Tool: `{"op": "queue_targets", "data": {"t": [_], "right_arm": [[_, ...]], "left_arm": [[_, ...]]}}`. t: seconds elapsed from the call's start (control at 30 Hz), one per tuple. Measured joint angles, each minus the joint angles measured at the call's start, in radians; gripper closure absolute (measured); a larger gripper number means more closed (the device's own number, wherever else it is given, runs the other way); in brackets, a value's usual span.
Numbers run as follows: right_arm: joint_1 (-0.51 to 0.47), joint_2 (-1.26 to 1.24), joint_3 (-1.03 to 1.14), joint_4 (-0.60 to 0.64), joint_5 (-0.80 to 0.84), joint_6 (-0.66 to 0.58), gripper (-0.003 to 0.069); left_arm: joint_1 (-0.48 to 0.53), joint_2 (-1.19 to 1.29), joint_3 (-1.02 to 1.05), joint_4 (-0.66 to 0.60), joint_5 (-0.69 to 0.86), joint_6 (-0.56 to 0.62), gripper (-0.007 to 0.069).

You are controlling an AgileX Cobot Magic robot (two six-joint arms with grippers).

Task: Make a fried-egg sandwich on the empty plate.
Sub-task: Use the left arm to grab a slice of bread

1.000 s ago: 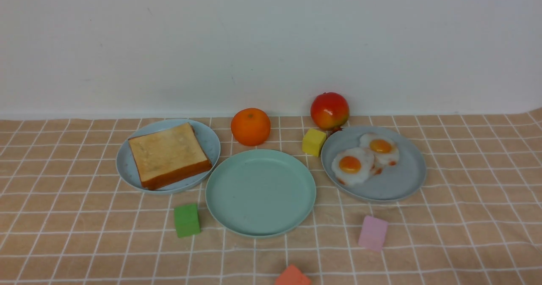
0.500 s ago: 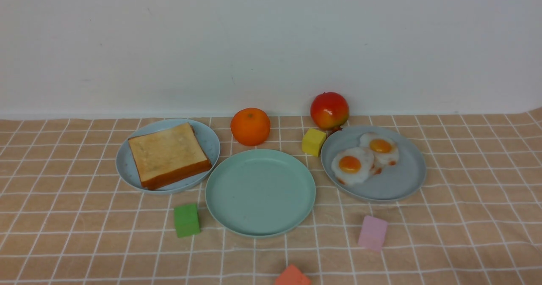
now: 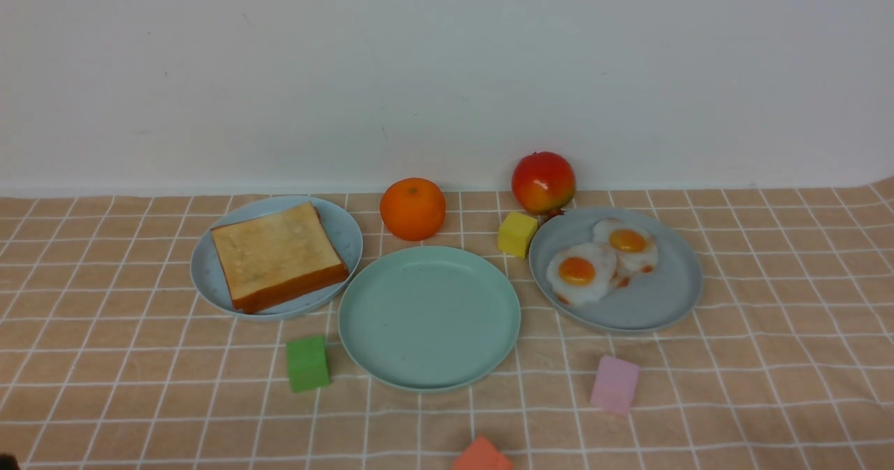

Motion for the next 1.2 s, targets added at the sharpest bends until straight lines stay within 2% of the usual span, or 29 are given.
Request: {"op": "queue_targets", "data": {"t": [0.13,0.4,0.5,0.53,0.57,0.63,0.73,0.8,1.0,1.03,1.1,1.2], "right_arm": [[0.000,0.000,0.000,0.000,-0.094,0.000,0.0418],[0.000,0.000,0.000,0.056,-0.354,0.007,0.0418],[0.000,0.000,0.000,0.125,-0.502,0.062,0.0418],[0.000,0.000,0.000,0.130,-0.507,0.067,0.0418],[0.000,0.000,0.000,0.160,-0.541,0.104,0.0418],[0.000,0.000,-0.004,0.174,-0.561,0.166,0.0418],[0.000,0.000,-0.057,0.158,-0.560,0.240,0.0418],[0.000,0.000,-0.089,0.152,-0.560,0.261,0.0418],[0.000,0.143,-0.394,0.131,-0.540,0.291,0.0418],[0.000,0.196,-0.503,0.129,-0.498,0.289,0.0418],[0.000,0.236,-0.573,0.127,-0.445,0.284,0.0418],[0.000,0.376,-0.808,0.101,-0.206,0.242,0.0418]], "left_arm": [[0.000,0.000,0.000,0.006,-0.153,0.000,0.0386],[0.000,0.000,0.000,0.004,-0.214,-0.010,0.0386],[0.000,0.000,0.000,-0.052,-0.318,-0.134,0.0386],[0.000,0.000,0.000,-0.056,-0.326,-0.144,0.0386],[0.000,0.000,0.000,-0.088,-0.383,-0.237,0.0386],[0.000,0.000,0.000,-0.106,-0.472,-0.342,0.0386],[0.000,0.000,-0.006,-0.115,-0.554,-0.436,0.0386],[0.000,0.000,-0.026,-0.116,-0.553,-0.460,0.0386],[0.000,0.045,-0.313,-0.116,-0.473,-0.490,0.0386],[0.000,0.090,-0.410,-0.109,-0.422,-0.490,0.0386],[0.000,0.135,-0.495,-0.096,-0.376,-0.490,0.0386],[0.000,0.288,-0.748,-0.077,-0.107,-0.494,0.0386]]}}
